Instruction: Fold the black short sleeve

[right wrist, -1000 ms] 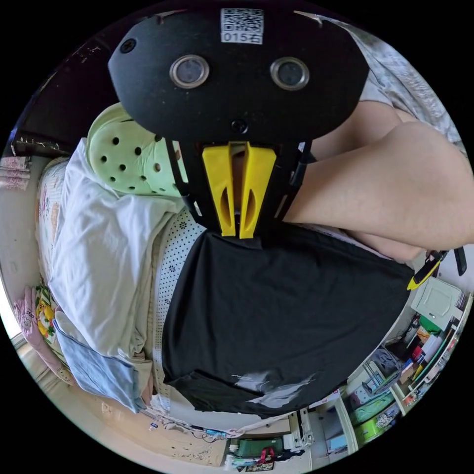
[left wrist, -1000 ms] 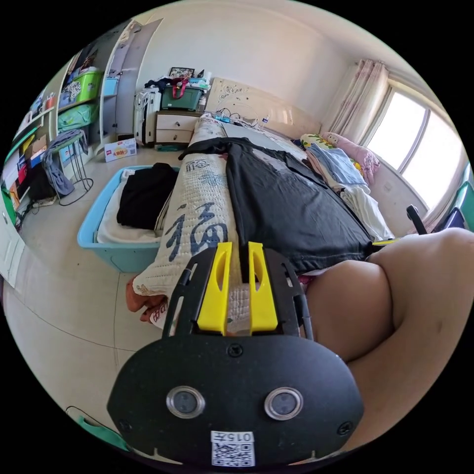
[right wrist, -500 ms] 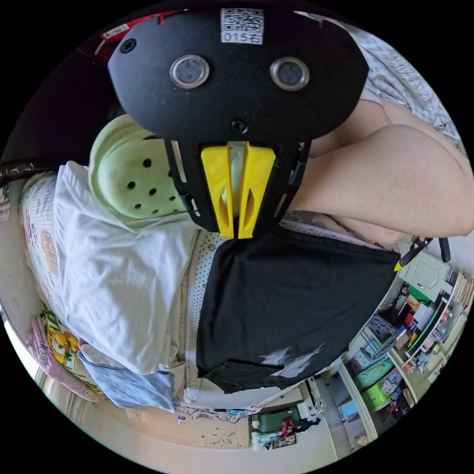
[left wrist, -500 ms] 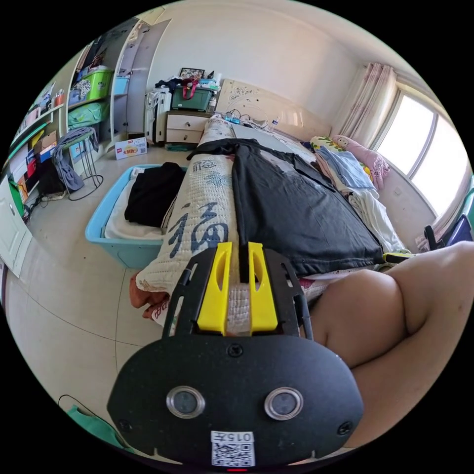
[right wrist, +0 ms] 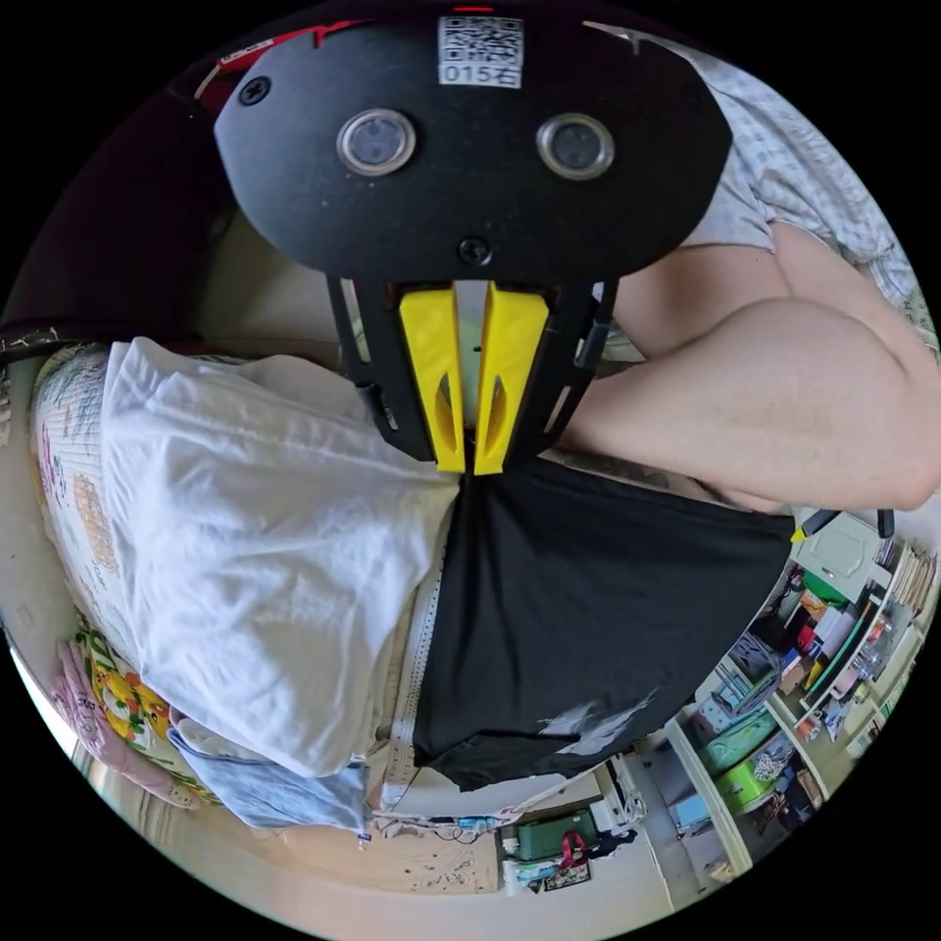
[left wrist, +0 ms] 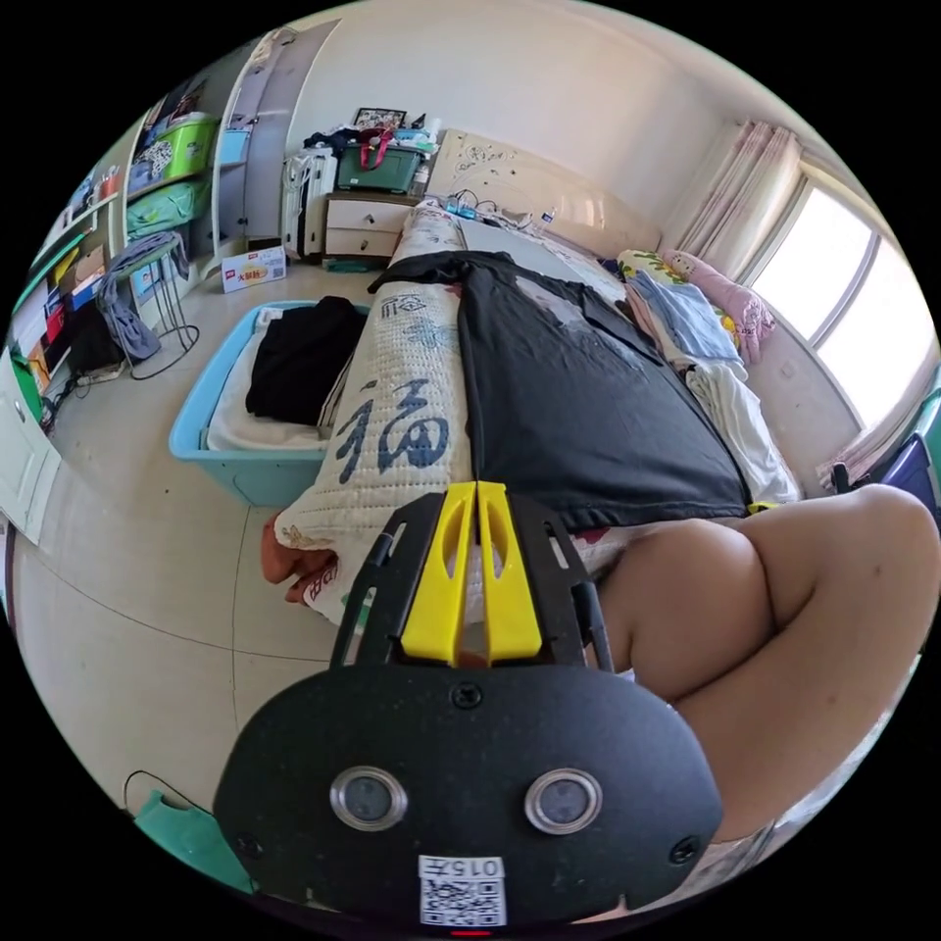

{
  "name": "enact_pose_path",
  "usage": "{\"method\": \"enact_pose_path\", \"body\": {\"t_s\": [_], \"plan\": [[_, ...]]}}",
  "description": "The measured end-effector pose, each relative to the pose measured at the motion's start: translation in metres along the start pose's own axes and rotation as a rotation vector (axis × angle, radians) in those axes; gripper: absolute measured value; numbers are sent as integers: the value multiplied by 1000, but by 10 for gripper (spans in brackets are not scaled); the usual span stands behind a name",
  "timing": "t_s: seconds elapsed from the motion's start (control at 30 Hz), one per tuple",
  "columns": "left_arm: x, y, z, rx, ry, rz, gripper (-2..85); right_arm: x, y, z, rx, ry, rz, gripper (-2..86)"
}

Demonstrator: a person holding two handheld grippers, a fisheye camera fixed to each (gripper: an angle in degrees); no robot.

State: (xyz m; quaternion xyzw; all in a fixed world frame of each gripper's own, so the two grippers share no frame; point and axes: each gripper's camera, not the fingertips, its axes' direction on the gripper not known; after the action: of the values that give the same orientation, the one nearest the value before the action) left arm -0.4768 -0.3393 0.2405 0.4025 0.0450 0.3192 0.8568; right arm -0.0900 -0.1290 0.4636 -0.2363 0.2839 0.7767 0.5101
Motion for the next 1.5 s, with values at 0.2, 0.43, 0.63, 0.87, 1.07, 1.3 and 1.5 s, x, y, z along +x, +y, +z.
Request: {"method": "enact_pose_path", "body": {"t_s": [0.2,0.43,0.63,0.87,1.07,1.3,1.5], "plan": [[-46,-24,3,-61,107,5,47,24,14,24,-67,-24,30,19],[-164,-132,6,228,266,-306,77,-5,-66,-11,156,-54,-54,-3],[-235,-260,138,223,478,-681,100,-94,-157,54,250,-313,-182,-5],[-261,-345,248,75,441,-879,112,-116,-196,111,259,-335,-232,-5],[-211,-400,232,213,329,-628,5,-102,-208,133,260,-401,-212,-5],[28,-439,215,61,240,294,80,-112,-230,138,271,-405,-227,-4],[43,-393,209,119,177,325,111,-114,-287,113,353,-303,-264,4]]}}
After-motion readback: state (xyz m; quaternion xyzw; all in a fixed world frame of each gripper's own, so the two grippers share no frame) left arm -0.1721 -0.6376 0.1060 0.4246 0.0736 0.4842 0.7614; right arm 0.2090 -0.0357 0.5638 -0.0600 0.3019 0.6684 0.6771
